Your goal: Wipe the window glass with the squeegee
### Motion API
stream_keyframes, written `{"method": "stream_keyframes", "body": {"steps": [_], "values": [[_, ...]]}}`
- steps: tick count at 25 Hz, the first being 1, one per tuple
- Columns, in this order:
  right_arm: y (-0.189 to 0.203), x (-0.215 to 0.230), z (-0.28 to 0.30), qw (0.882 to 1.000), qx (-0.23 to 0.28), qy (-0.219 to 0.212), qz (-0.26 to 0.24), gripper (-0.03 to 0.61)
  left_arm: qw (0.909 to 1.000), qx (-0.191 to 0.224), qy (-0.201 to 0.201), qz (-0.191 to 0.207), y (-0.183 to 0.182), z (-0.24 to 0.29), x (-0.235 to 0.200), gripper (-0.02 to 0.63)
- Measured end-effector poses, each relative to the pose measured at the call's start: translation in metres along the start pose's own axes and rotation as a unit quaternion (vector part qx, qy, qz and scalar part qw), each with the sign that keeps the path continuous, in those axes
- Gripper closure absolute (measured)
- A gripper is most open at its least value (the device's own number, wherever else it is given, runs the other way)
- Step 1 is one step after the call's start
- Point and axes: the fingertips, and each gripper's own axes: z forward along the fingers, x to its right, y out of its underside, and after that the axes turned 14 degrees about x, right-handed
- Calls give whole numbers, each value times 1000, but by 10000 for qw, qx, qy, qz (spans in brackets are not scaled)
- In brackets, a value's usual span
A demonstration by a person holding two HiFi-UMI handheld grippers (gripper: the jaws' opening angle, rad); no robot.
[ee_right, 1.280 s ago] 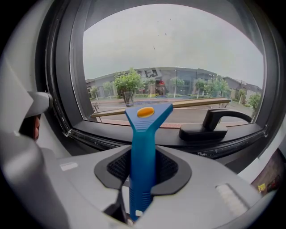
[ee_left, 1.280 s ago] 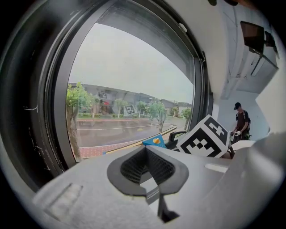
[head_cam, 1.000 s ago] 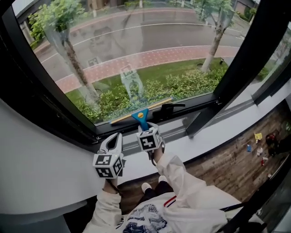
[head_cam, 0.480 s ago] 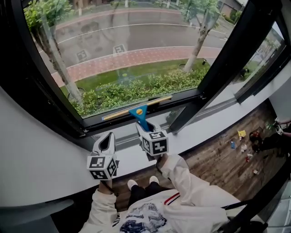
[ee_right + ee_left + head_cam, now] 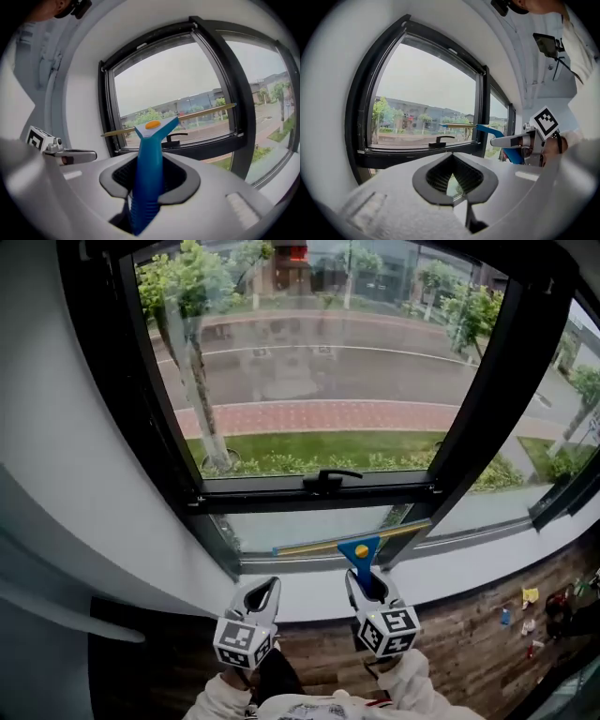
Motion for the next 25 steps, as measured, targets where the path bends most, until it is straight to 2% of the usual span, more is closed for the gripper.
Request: {"method": "stream_keyframes", "body": {"steps": [4,6,10,15,25], "values": [[-13,31,-93,10000,61,-15,-67,457,9997,194,-116,16,-4,-20,96,614],[-23,47,-135,10000,59,43,-5,457,9998,216,-33,4,-10,-24,144,615],[-41,54,-194,9998,158,71,87,457,9988,329,127,335,-38,-41,205,615],[-60,46,-225,9993,366,19,66,457,9978,521,105,401,-59,-57,236,615],[-83,6,-255,9984,498,-211,-138,457,9956,705,-92,608,-84,-112,250,615]]}}
